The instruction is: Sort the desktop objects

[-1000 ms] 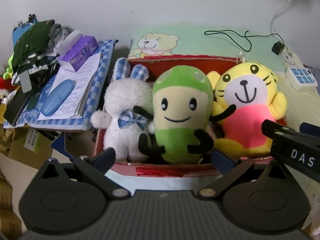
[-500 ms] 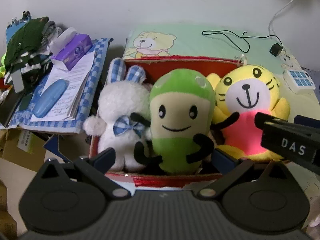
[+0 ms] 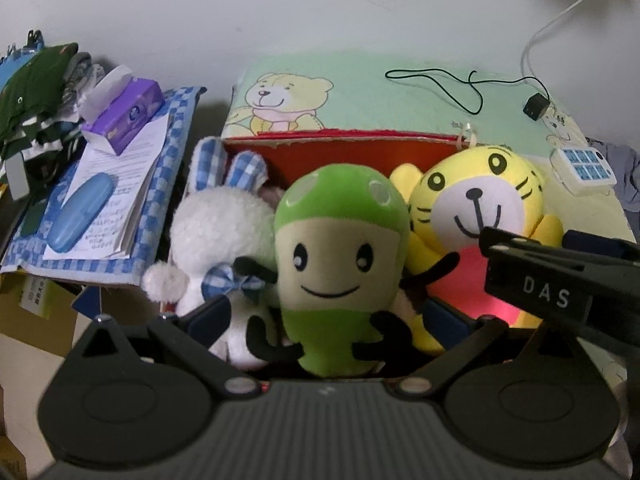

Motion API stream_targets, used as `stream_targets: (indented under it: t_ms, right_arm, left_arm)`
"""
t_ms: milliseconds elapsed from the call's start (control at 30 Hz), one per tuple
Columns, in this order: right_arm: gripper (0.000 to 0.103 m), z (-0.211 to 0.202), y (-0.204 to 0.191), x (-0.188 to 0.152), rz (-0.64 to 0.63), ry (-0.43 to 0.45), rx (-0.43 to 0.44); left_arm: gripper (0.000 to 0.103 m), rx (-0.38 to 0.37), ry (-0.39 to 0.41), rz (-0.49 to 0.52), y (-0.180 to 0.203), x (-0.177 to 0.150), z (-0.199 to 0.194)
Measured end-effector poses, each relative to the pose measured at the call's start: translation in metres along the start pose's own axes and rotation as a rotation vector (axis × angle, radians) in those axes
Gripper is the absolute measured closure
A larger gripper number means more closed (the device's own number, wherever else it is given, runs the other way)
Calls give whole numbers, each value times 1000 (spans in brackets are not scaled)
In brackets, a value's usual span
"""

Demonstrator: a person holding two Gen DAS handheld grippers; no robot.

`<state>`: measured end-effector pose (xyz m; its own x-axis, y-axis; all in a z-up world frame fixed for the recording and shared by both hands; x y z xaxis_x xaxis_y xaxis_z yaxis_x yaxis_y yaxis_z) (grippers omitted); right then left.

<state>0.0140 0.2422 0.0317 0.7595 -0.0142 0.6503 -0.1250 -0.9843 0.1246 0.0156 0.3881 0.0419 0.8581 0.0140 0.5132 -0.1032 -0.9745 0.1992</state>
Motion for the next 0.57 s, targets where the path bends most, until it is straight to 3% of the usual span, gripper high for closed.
stream_targets:
  t_ms: [567]
  right_arm:
    - [26,0,-2,7,-9,17,2]
  left_arm:
    - [5,9,36,0,-6,4,-2]
Point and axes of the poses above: each gripper's, at about its wrist camera, not at the fingertips, and z roughly the way its jaws point, y to its right, x to its top, the point moved 5 cm from there along z, roughly the way its jaws point, and after that the axes turned 12 degrees about -x, right-handed, at the moved point
